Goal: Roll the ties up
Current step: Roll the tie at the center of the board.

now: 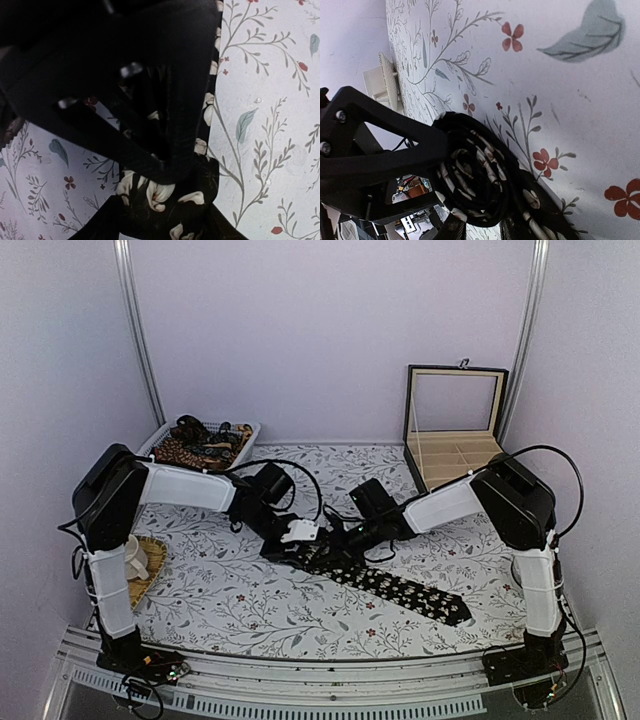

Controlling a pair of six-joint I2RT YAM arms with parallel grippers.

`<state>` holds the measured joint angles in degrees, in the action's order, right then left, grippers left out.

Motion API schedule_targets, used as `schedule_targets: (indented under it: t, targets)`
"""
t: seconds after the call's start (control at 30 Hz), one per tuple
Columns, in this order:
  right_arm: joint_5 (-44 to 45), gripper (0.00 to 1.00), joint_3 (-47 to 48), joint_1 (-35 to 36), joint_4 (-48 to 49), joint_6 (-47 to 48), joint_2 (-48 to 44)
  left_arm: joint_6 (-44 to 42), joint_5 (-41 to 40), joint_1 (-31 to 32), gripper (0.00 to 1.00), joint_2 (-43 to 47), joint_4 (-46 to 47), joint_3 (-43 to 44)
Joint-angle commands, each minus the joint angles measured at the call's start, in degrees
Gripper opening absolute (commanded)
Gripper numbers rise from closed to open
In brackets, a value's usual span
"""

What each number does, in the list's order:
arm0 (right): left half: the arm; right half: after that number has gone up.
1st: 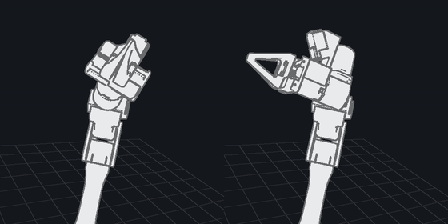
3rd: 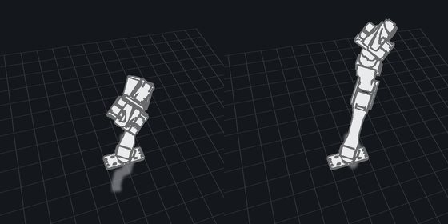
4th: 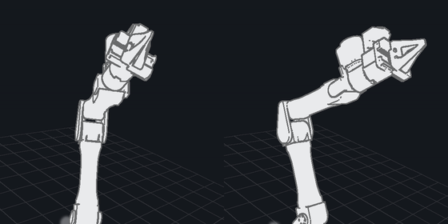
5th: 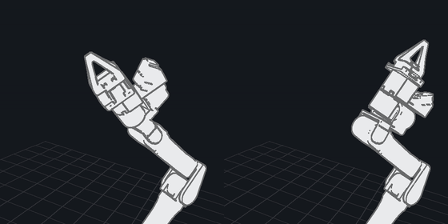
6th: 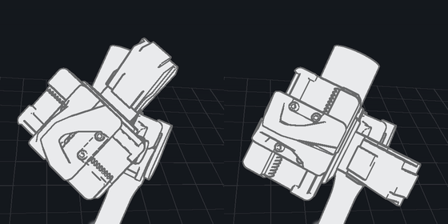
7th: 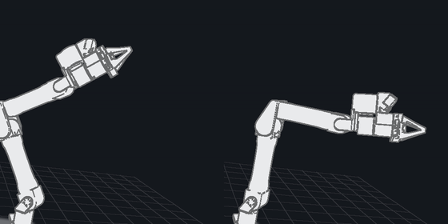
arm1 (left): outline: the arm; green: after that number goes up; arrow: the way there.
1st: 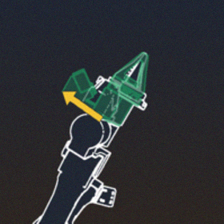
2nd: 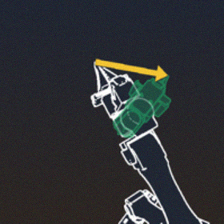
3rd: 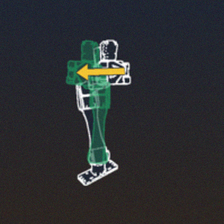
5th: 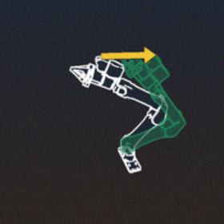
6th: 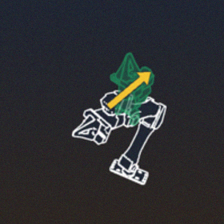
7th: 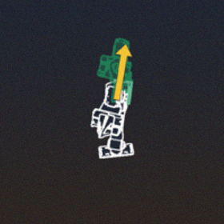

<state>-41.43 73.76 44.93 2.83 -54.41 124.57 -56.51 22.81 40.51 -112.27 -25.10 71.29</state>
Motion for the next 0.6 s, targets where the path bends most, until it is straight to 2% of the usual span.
schedule_targets:
  t: [0.0, 0.17, 0.37, 0.5, 0.57]
  targets:
    - [1.54, 0.22, -0.04, -0.80, -4.20, 0.87, 5.11, 0.75, -0.07, 1.80, 0.50, -3.19, -0.43, 0.87]
    - [1.73, 0.22, 0.50, -1.14, -5.13, 1.36, 4.52, 1.68, -0.65, 2.29, 0.49, -3.73, -1.79, 1.32]
    - [3.32, 0.23, 0.81, -2.09, -6.26, 2.32, 2.99, 4.20, -2.66, 2.30, 0.28, -4.28, -4.62, 3.05]
    - [3.77, 0.24, 1.74, -2.21, -7.24, 3.03, 3.32, 5.96, -3.33, 2.60, 0.31, -3.77, -5.79, 3.37]
    - [3.65, 0.24, 2.00, -2.21, -7.40, 3.17, 3.85, 7.18, -4.18, 2.60, 0.45, -2.87, -5.48, 2.97]
